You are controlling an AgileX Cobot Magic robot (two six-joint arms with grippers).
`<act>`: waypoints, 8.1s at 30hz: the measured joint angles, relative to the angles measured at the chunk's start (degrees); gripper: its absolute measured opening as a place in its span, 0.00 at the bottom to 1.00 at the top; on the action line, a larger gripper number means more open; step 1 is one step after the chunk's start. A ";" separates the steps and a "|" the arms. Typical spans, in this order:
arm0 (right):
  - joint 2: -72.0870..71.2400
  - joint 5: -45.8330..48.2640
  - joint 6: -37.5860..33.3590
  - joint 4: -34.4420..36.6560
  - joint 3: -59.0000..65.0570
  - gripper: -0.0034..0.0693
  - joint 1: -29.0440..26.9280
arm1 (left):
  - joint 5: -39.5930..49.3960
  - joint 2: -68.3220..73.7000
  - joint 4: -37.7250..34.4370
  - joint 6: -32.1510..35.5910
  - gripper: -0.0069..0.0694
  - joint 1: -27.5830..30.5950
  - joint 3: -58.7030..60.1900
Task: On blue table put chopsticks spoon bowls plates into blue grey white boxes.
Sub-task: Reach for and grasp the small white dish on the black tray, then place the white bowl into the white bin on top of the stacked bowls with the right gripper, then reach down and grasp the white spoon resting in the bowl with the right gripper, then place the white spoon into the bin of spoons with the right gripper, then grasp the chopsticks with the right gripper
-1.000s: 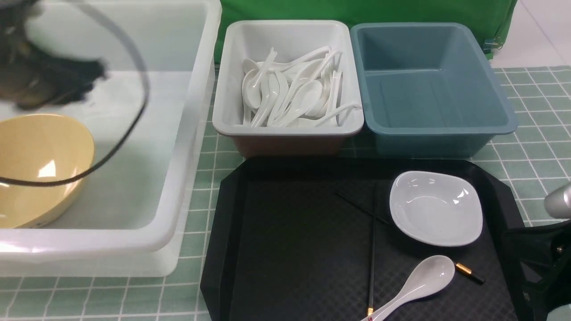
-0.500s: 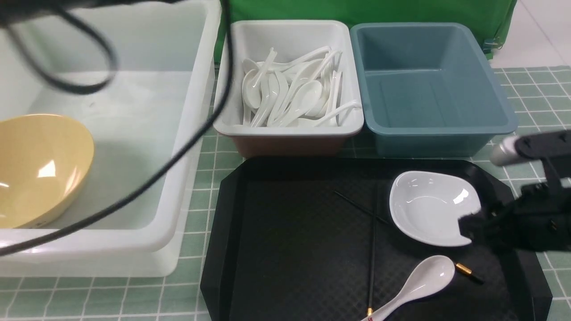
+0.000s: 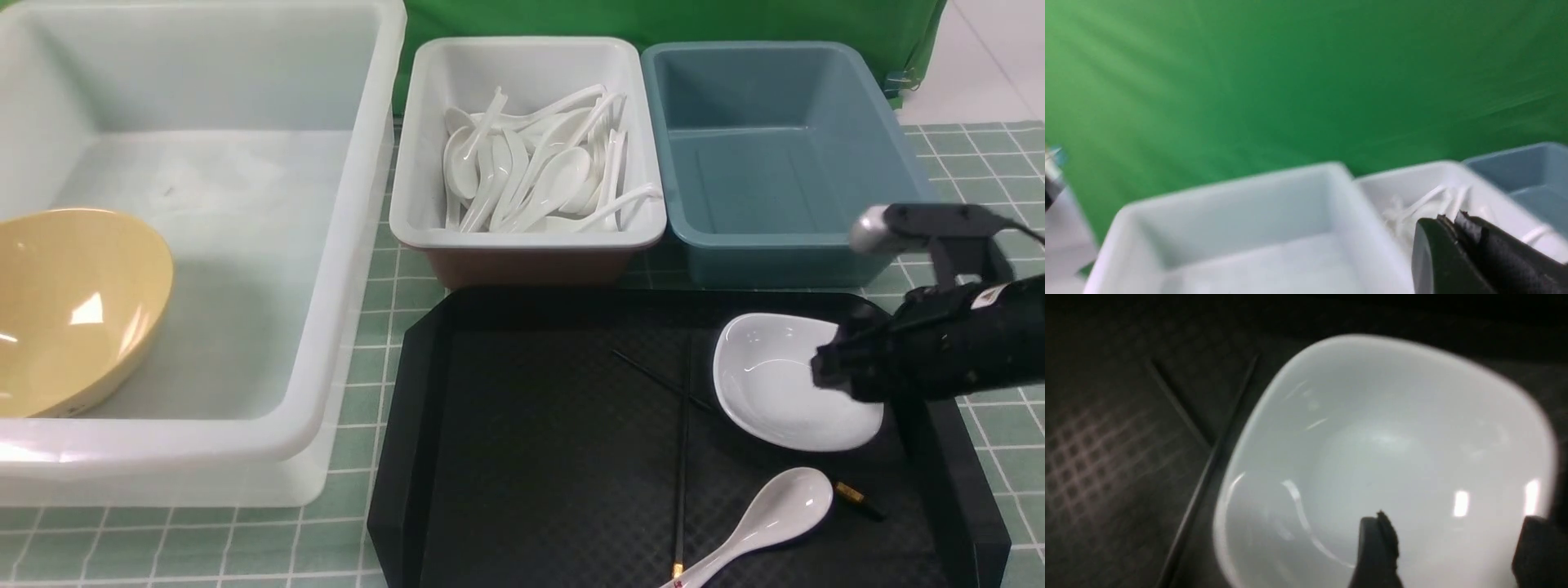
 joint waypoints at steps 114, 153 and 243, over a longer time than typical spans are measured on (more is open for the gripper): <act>17.10 48.82 10.66 -37.59 -80.43 0.67 30.37 | -1.60 -19.54 23.11 -25.44 0.10 -0.13 27.53; 8.44 19.35 15.88 -23.27 -8.74 0.67 19.79 | -3.40 -19.54 27.96 -29.66 0.10 -0.13 29.04; 21.60 25.31 2.25 -25.24 -23.37 0.15 19.19 | -4.25 -19.54 29.13 -29.88 0.10 -0.13 29.23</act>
